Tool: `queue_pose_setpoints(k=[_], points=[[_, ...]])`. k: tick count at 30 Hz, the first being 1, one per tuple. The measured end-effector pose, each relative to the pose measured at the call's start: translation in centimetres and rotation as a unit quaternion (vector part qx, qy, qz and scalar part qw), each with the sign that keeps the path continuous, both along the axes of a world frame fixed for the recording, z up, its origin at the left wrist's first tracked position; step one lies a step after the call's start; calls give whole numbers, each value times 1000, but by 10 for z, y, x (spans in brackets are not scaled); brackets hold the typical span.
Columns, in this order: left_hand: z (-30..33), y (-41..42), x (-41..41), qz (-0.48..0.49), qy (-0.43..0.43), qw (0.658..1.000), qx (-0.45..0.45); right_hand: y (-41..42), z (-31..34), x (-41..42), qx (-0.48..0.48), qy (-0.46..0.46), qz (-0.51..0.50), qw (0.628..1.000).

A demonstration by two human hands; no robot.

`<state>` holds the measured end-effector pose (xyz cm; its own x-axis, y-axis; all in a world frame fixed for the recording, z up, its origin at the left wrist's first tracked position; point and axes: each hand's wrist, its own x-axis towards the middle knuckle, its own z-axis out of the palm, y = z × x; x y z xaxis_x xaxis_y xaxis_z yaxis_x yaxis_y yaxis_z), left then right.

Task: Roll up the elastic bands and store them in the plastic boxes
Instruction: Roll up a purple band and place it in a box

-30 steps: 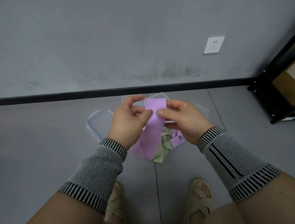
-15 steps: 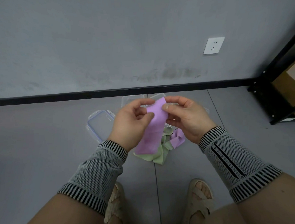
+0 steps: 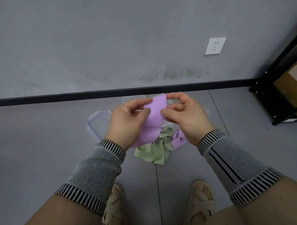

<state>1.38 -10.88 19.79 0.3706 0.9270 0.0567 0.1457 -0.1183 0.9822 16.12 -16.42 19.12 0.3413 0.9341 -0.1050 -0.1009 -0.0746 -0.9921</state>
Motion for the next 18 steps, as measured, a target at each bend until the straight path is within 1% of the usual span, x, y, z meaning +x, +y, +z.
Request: queue_pose_setpoints(k=[3, 5, 10, 12, 15, 18], points=[[-1, -2, -1, -42, -15, 999, -23, 2, 0, 0, 10, 26, -16, 999], [-2, -3, -1, -60, -4, 998, -23, 3, 0, 1, 11, 38, -23, 999], [1, -1, 0, -19, -7, 999, -37, 1, -2, 2, 3, 11, -6, 1000], [1, -1, -1, -35, -7, 998, -44, 1, -2, 0, 8, 10, -5, 1000], [1, -3, -2, -68, 15, 997, -39, 3, -2, 3, 17, 47, -28, 998], [0, -2, -1, -38, 14, 999, -29, 2, -1, 3, 15, 71, -15, 997]])
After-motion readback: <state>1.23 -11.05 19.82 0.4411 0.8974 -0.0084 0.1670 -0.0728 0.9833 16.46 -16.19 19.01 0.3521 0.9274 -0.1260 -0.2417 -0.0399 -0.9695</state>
